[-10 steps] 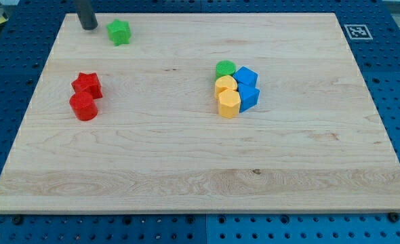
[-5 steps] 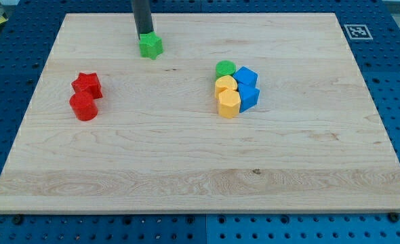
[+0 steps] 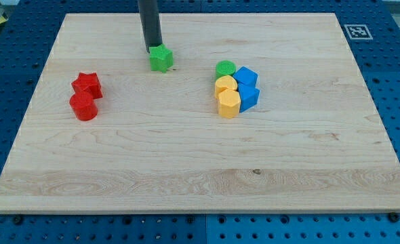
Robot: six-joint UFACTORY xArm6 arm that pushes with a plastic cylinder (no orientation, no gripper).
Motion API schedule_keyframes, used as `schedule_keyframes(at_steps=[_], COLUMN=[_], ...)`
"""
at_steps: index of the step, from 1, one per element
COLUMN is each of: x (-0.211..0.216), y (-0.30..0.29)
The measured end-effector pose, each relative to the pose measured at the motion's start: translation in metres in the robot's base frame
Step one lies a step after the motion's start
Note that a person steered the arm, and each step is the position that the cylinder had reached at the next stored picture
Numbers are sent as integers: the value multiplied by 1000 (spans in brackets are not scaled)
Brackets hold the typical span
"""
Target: Move the green star left to the green circle
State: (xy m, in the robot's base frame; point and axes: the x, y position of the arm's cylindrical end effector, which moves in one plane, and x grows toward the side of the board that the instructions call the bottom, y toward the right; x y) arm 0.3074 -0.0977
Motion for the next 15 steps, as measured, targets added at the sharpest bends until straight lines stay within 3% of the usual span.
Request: schedule_keyframes(at_steps=[2,3,6,8,15], x=[2,19,8,26,48], y=[-36,-30,-12,25,47])
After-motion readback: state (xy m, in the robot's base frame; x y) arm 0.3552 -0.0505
